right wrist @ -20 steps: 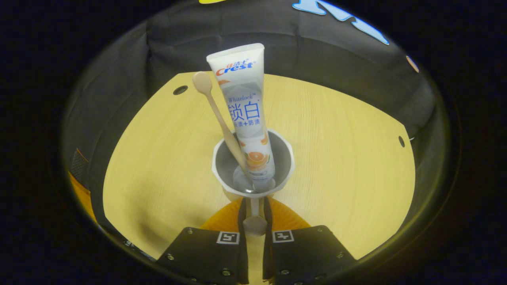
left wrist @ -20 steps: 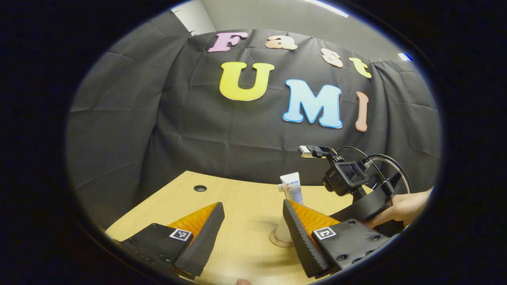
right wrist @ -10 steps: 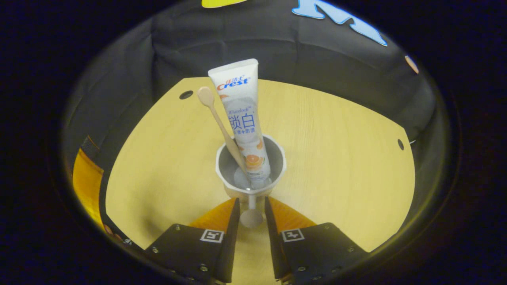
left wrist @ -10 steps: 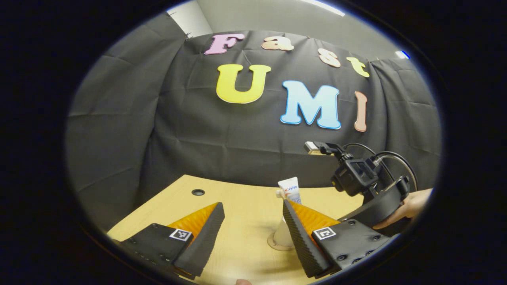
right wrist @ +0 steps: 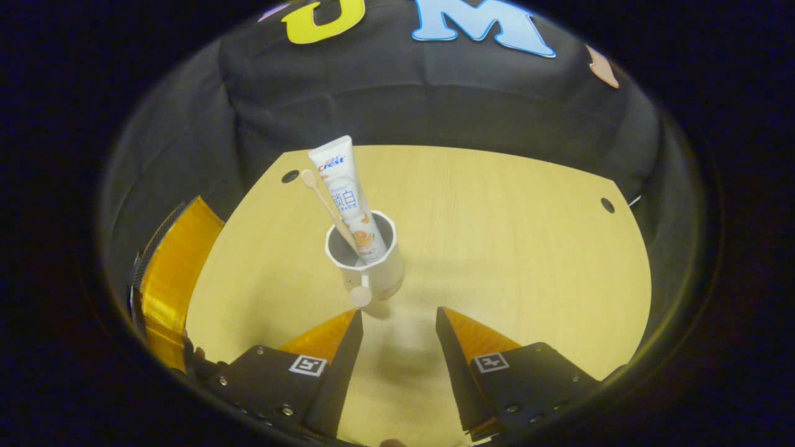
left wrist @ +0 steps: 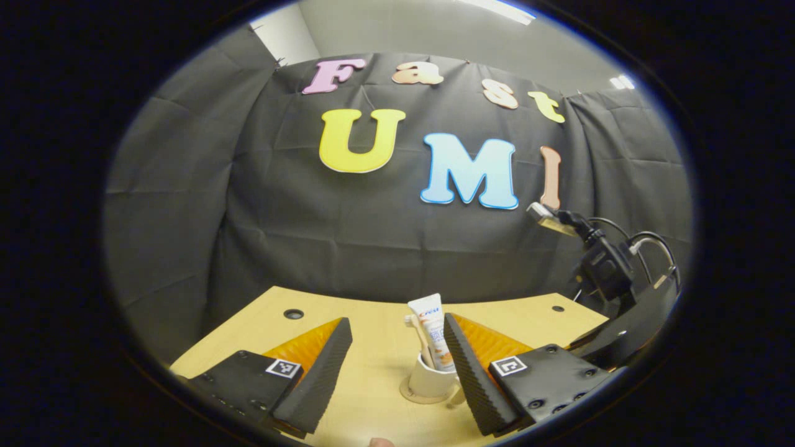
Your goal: Put the toothbrush and toothpaste on the desktop into the cup, then pick up the cup and place it on the coaster on the desktop.
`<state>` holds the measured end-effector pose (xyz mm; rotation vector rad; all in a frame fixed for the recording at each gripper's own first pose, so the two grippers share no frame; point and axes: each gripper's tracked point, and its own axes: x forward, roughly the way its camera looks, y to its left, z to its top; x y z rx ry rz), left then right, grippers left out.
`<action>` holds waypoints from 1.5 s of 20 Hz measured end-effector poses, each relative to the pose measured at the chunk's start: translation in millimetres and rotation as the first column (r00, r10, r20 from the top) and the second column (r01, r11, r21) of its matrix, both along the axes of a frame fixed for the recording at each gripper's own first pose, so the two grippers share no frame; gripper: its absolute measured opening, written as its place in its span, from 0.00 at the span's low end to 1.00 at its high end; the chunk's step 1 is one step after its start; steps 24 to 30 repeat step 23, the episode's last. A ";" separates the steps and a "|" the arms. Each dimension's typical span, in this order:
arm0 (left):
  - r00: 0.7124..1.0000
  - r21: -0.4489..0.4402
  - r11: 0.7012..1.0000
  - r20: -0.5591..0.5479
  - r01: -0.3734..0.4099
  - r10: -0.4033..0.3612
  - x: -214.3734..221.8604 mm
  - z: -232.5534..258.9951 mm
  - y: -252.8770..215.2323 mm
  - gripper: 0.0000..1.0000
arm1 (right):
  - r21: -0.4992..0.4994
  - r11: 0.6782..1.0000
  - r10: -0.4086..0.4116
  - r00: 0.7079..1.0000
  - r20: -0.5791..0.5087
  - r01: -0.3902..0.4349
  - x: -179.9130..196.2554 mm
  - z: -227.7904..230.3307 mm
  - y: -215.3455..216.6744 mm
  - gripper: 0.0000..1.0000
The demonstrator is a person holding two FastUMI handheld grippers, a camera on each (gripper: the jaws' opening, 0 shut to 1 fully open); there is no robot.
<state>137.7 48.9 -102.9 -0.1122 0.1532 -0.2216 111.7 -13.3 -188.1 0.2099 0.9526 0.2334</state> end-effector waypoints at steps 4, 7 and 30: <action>1.000 -0.003 1.000 0.015 0.016 -0.016 -7.4 15.8 -18.9 0.95 | -0.005 0.996 -0.090 0.992 0.091 0.091 -7.9 23.8 -43.0 0.74; 0.999 0.001 1.000 0.036 0.024 -0.024 -12.7 33.0 -33.5 0.94 | 0.001 0.987 -0.158 0.968 0.193 0.161 -10.2 49.7 -77.9 0.76; 0.992 -0.020 0.999 0.121 -0.046 0.048 -52.1 93.1 -65.1 0.95 | -0.025 0.961 -0.176 0.682 0.710 0.274 -17.6 158.5 -169.0 0.75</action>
